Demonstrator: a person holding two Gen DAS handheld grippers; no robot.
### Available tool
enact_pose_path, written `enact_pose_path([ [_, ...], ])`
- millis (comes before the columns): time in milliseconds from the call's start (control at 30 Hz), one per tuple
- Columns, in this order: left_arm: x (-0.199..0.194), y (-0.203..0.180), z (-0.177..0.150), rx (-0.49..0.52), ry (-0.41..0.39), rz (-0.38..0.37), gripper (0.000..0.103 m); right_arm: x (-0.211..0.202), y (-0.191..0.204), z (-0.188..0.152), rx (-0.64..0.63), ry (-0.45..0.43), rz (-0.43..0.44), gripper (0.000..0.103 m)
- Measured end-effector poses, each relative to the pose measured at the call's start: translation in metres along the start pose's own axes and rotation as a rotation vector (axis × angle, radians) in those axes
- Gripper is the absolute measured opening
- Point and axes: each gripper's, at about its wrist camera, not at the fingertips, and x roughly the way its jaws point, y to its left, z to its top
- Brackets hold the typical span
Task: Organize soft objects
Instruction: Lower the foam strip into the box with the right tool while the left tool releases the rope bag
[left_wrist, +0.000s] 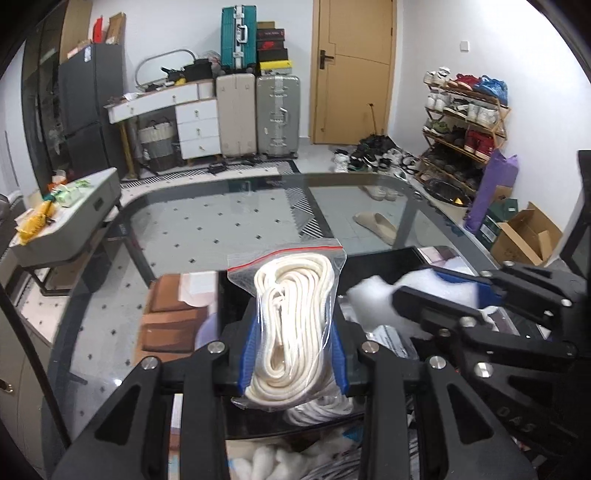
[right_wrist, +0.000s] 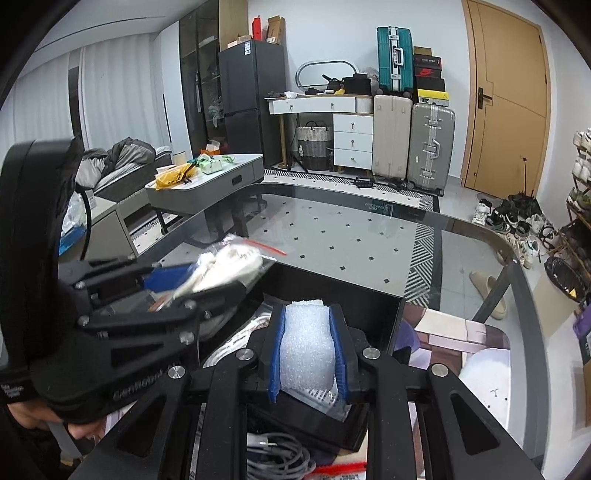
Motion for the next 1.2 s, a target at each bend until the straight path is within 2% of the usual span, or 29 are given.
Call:
enact_pose_path([
  [333,0.017,-0.002,-0.010,0.004,0.041,-0.032,0.032,0.024,-0.006,-0.013,-0.023,0.076,-0.025,0.022],
  [533,0.017,-0.004,-0.012,0.030,0.041,-0.038,0.035,0.017,-0.012,-0.015,-0.043,0.059,-0.068,0.026],
  [600,0.014,-0.002,-0.011,0.015,0.042,-0.065,0.040,0.011,-0.015,-0.016,-0.038,0.050,-0.075,0.031],
  [633,0.012,-0.002,-0.011,0.009,0.041,-0.067,0.046,0.006,-0.016,-0.018,-0.034,0.042,-0.084,0.032],
  [700,0.008,-0.002,-0.011,0.004,0.034,-0.077,0.052,-0.003,-0.016,-0.019,-0.032,0.032,-0.087,0.033],
  [733,0.004,-0.002,-0.011,0.008,0.028,-0.070,0.060,-0.008,-0.015,-0.021,-0.033,0.026,-0.091,0.035],
  [800,-0.004,-0.006,-0.012,0.020,0.012,-0.045,0.064,-0.019,-0.013,-0.023,-0.031,0.010,-0.113,0.056],
  [833,-0.008,-0.006,-0.013,0.020,0.007,-0.043,0.069,-0.028,-0.012,-0.026,-0.027,-0.007,-0.118,0.059],
  [867,-0.012,-0.006,-0.015,0.017,0.003,-0.040,0.079,-0.033,-0.012,-0.028,-0.020,-0.016,-0.114,0.064],
  [967,-0.024,-0.003,-0.021,0.001,-0.019,-0.049,0.084,-0.051,-0.011,-0.035,0.005,-0.038,-0.127,0.083],
  [1000,-0.030,-0.003,-0.023,0.001,-0.028,-0.055,0.088,-0.057,-0.010,-0.037,0.009,-0.052,-0.133,0.085],
  [1033,-0.034,-0.003,-0.026,0.001,-0.032,-0.043,0.099,-0.064,-0.010,-0.041,0.013,-0.064,-0.135,0.086],
  [1067,-0.038,-0.002,-0.028,-0.003,-0.041,-0.022,0.103,-0.068,-0.009,-0.043,0.016,-0.063,-0.140,0.092],
  [1100,-0.043,-0.002,-0.031,-0.007,-0.055,-0.009,0.103,-0.073,-0.007,-0.045,0.018,-0.064,-0.149,0.097],
  [1200,-0.053,-0.003,-0.036,-0.009,-0.066,-0.018,0.103,-0.085,-0.006,-0.053,0.029,-0.074,-0.163,0.102],
])
